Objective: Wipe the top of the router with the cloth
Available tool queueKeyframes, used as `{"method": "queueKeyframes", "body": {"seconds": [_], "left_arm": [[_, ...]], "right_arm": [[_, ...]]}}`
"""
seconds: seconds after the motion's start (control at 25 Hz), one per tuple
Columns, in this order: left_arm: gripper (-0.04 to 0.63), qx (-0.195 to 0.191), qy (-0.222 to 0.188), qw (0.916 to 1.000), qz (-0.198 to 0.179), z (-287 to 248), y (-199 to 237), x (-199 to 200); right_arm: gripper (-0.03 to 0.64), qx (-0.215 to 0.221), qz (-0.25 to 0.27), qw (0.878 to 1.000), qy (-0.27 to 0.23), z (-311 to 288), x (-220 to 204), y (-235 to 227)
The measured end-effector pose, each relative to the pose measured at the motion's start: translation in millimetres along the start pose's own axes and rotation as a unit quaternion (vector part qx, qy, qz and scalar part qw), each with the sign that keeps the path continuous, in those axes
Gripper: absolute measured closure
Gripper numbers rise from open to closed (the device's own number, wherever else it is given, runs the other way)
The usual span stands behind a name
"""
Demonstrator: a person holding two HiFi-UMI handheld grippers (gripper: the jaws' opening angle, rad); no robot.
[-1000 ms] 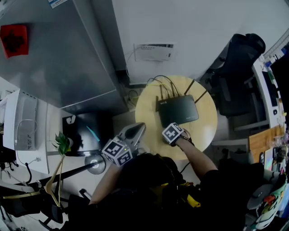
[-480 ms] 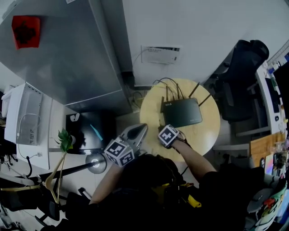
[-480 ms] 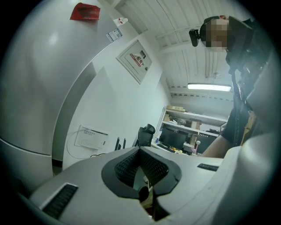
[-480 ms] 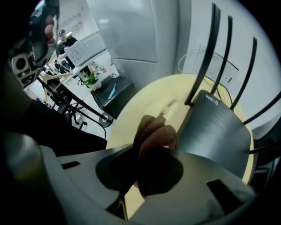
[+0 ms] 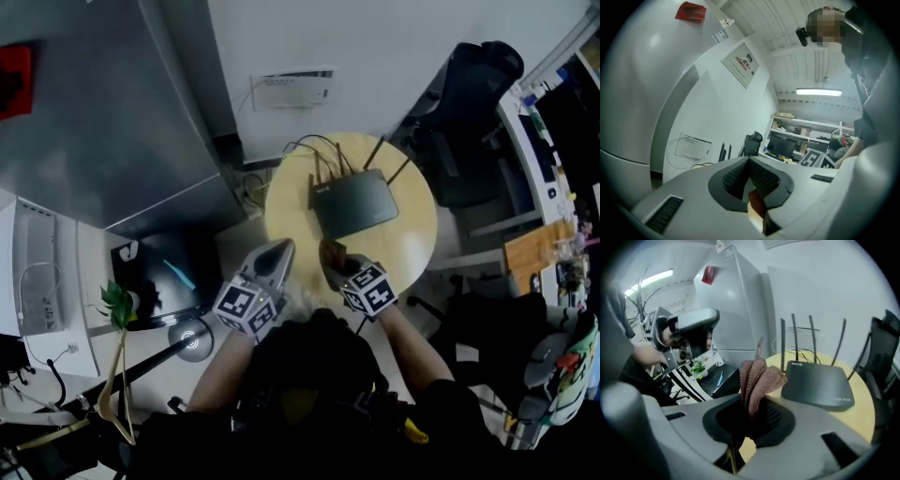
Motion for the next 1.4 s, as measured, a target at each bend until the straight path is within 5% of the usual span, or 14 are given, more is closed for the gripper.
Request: {"method": "queueKeyframes", "body": {"seconds": [0.2, 0.36, 0.6, 0.96, 1.16, 1.4], "left_arm": [[0.598, -0.05, 0.015, 0.9986, 0.003, -14, -29, -9], [0.598, -0.08, 0.026, 0.9964, -0.008, -12, -55, -12], [0.598, -0.056, 0.027, 0.998, 0.009, 4, -86, -35], [0.598, -0.044, 0.022, 0.9983, -0.031, 43, -219, -71], [0.598, -0.02, 0.01, 0.9977, -0.064, 75, -272, -63], [0.598, 0.01, -0.018, 0.9966, -0.079, 123, -289, -32]], "right_arm": [[0.551, -0.056, -0.033, 0.997, -0.035, 47, -27, -10], [0.551, -0.032, -0.054, 0.993, -0.097, 81, -37, -1], [0.551, -0.061, -0.044, 0.991, -0.108, 137, -88, 8], [0.551, -0.1, -0.015, 0.984, -0.144, 242, -203, 35], [0.551, -0.081, -0.002, 0.976, -0.204, 270, -216, 51], [0.551, -0.063, 0.018, 0.956, -0.287, 313, -186, 70]]}}
Point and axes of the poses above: the fingertips, and each gripper's own axes: z backward along the fingers, y to its left, x out of its top, the point moved 1 cm from there along z, backward along the fingers, and after that the axes turned 5 degrees about -z, right-handed, at the moved point
